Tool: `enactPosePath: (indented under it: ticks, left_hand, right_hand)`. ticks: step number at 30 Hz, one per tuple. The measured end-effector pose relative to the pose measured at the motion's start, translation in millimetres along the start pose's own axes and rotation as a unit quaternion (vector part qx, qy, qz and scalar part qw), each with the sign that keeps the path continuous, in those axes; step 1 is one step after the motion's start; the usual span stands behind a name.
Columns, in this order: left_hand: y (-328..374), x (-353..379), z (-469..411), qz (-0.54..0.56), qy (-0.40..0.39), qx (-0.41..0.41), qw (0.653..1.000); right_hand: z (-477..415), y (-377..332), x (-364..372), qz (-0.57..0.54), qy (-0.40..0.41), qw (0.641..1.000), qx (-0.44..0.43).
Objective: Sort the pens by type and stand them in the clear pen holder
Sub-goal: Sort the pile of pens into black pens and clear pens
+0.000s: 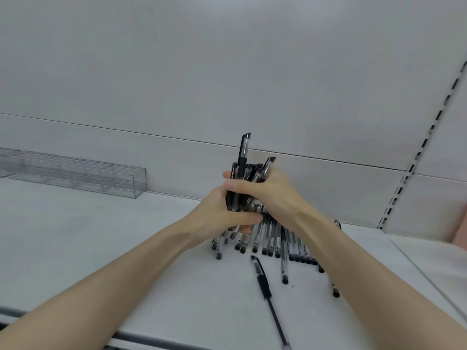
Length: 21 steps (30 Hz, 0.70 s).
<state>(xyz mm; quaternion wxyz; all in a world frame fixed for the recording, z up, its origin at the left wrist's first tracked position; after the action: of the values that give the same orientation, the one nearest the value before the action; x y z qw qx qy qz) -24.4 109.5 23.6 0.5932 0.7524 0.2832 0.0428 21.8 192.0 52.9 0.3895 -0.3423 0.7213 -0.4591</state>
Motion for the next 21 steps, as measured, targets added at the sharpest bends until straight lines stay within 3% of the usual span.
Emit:
enactPosePath:
  ticks: [3,6,13,21]
  left_hand:
    - [-0.6,0.1,0.6,-0.011,-0.035,-0.019,0.999]
    - [-5.1,-4.7,-1.8,0.003,-0.012,-0.021,1.0]
    - [-20.8,-1.8,0.1,-0.066,-0.057,-0.078,0.993]
    - [8.6,4.3,1.2,-0.049,-0.042,-0.05,0.997]
  right_hand:
    - [0.7,-3.1,0.2,-0.016,0.015,1.0,-0.021]
    - [-0.1,-8.3,-0.5,-0.039,0.02,0.998,-0.036]
    - [0.9,6.7,3.5,-0.013,-0.005,1.0,0.01]
    - [9.8,-14.5,-6.1,-0.035,0.038,0.999,-0.017]
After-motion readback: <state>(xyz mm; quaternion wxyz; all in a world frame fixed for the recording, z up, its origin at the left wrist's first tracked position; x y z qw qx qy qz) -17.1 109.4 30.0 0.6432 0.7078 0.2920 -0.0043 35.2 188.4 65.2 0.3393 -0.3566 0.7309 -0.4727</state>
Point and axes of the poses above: each hand's wrist, its own z-axis away from the middle knuckle, its own x-axis out of the palm, y = z × x, the point moved 6 cm from there along -z, towards the middle knuckle, and after that the axes turned 1 degree about -z, right-handed, at the moved point
